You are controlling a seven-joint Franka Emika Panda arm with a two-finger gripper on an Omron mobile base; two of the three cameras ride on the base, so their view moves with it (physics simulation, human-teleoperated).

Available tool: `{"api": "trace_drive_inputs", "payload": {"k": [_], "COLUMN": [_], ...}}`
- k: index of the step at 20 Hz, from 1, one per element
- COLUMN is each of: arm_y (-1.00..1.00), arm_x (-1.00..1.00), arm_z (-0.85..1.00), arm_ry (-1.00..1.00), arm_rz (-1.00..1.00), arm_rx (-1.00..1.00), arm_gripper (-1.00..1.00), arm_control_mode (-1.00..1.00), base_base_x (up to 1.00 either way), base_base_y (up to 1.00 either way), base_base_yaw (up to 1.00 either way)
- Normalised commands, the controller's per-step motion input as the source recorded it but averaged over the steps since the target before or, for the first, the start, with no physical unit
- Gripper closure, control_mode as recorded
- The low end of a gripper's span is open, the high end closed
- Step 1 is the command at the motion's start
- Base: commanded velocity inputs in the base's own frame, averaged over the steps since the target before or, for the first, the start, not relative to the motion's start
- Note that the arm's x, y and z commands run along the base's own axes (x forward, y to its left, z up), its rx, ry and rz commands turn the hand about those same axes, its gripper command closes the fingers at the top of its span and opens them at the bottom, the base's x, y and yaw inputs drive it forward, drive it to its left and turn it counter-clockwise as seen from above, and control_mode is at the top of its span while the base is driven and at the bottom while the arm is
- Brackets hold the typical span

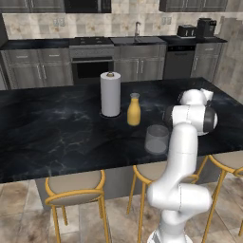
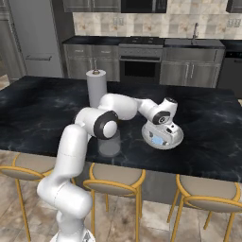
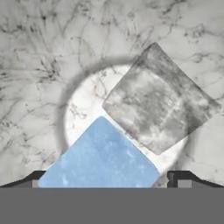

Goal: There are two ice cubes in the ice bowl. Place both ice cubes in the glass cup.

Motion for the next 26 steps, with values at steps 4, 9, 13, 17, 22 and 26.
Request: {"api": "trace_drive_inputs", "payload": {"k": [4,9,13,17,22,26], "arm_y": [0.01,0.00,0.12,0.28,0.61,0.98], "arm_x": [0.04,0.00,0.00,-0.20,-0.53,-0.72], "arm_z": [-0.18,0.03,0.65,1.00,1.00,0.83], "arm_ry": [0.01,0.00,0.00,0.00,0.00,0.00], "arm_rz": [0.01,0.00,0.00,0.00,0.00,0.02], "arm_rx": [0.00,0.00,0.00,0.00,0.00,-0.04], "arm_gripper": [1.00,1.00,1.00,1.00,1.00,1.00], "arm_control_mode": [-1.00,-1.00,-1.00,-1.00,-1.00,-1.00], "base_base_x": [0.00,0.00,0.00,0.00,0.00,0.00], "base_base_y": [0.00,0.00,0.00,0.00,0.00,0.00], "base_base_yaw": [0.00,0.00,0.00,0.00,0.00,0.00]}}
